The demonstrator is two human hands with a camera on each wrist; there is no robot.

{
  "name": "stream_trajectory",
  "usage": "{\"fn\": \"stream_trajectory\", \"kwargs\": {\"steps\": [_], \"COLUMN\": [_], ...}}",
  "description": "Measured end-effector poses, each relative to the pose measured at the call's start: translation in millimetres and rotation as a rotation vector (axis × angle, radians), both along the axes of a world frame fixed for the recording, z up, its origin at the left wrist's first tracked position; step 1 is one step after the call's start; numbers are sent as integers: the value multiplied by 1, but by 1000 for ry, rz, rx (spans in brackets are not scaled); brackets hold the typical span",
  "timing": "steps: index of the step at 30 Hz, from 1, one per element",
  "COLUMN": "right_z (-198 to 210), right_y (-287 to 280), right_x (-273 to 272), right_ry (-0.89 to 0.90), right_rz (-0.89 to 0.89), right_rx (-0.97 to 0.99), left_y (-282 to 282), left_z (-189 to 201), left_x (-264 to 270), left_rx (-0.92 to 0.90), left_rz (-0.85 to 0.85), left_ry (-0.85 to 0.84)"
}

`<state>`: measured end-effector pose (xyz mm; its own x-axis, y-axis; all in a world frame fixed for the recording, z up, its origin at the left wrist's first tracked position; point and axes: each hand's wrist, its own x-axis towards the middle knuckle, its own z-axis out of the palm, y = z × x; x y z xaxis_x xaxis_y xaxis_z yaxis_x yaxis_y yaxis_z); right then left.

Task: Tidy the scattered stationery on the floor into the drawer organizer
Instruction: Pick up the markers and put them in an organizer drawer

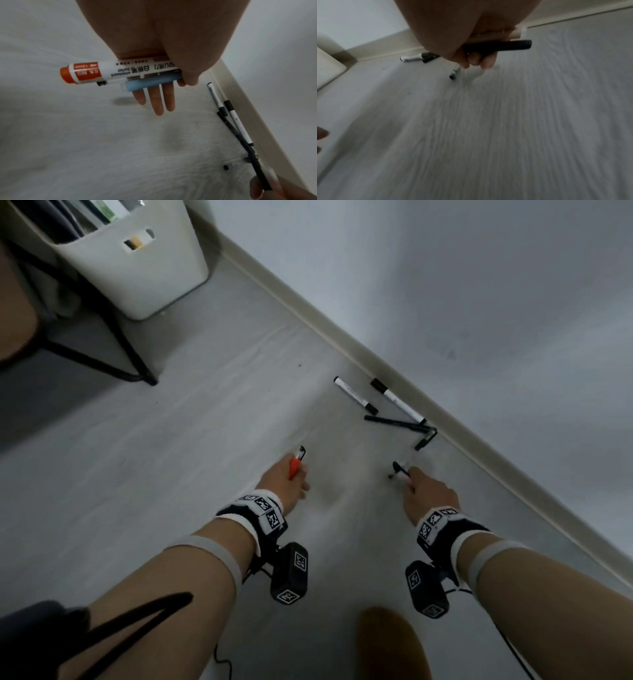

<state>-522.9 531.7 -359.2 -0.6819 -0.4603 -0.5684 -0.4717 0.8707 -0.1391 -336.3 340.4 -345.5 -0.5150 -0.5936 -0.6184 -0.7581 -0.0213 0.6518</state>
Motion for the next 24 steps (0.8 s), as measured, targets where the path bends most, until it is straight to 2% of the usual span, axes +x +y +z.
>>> {"fn": "stream_trajectory", "kwargs": {"steps": [3,6,9,11,14,16,20,24], "right_z": [10,24,26,25,11,5,2,0], "right_y": [-16,-34,-55,-67,-77,-83,-94,-104], "right_x": [-24,-50,-68,-68,-65,-68,-69,-82], "right_ry": [-37,-121,-112,-22,-18,-37,62,19], "right_rz": [89,316,455,528,598,570,550,380], "right_rx": [15,181,269,310,291,226,88,43], "left_y": [-22,-47,-82,-107,-126,-129,-115,-103], "left_z": [26,58,73,66,49,35,9,-21], "left_x": [-29,-54,-67,-70,-80,-98,-142,-177], "left_rx": [-79,-108,-157,-240,-293,-314,-466,-530], "left_rz": [-109,-251,-334,-382,-388,-431,-622,-819], "left_ry": [-47,-134,-159,-178,-160,-155,-121,-99]}}
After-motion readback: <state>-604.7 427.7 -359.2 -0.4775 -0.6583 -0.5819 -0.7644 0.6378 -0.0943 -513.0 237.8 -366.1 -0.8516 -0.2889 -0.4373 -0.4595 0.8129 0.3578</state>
